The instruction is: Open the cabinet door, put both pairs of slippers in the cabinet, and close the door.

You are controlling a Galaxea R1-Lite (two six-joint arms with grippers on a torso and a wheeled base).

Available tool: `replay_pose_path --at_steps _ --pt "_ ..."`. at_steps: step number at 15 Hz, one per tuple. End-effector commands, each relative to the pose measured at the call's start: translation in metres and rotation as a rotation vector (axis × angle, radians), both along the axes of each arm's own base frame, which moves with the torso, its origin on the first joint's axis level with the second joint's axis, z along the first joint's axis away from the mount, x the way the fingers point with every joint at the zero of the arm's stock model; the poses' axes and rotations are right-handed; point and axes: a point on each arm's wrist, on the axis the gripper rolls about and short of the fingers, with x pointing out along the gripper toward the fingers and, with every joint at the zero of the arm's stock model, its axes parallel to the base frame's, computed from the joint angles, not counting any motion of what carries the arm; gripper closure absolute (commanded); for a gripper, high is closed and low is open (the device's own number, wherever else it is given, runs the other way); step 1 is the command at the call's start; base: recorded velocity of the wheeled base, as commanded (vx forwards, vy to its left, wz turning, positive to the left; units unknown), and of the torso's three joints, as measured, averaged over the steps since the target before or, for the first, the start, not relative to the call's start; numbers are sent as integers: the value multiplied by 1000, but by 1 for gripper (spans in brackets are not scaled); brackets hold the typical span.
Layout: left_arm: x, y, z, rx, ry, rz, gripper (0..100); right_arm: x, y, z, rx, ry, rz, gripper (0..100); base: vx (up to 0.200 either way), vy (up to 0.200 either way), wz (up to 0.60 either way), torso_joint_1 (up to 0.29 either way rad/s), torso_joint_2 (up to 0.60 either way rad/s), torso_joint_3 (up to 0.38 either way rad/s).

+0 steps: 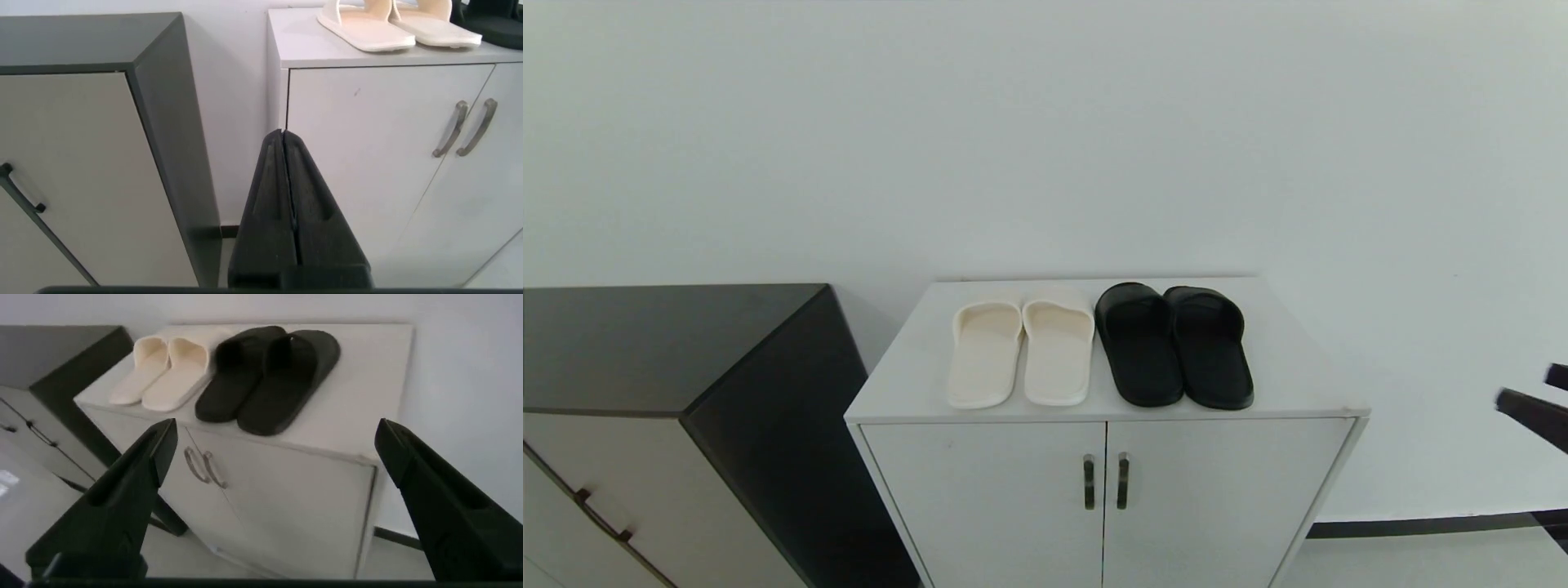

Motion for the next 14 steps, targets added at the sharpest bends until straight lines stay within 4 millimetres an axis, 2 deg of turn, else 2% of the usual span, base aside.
replay_pose_path --at_steps 1,4,9,11,14 --pt "0 0 0 -2 -1 -1 100 61 59 -17 21 92 10 0 0 0 0 0 0 0" --pt "0 0 0 0 1 -4 100 92 88 -17 -16 103 -70 0 0 0 0 0 0 0" --pt "0 0 0 3 1 -9 100 114 147 -19 -95 112 -146 0 0 0 0 0 0 0" --pt "0 0 0 3 1 -9 100 132 163 -25 -114 111 -198 0 0 0 0 0 0 0" --pt "0 0 0 3 1 -9 100 151 171 -20 -96 92 -224 0 0 0 0 0 0 0"
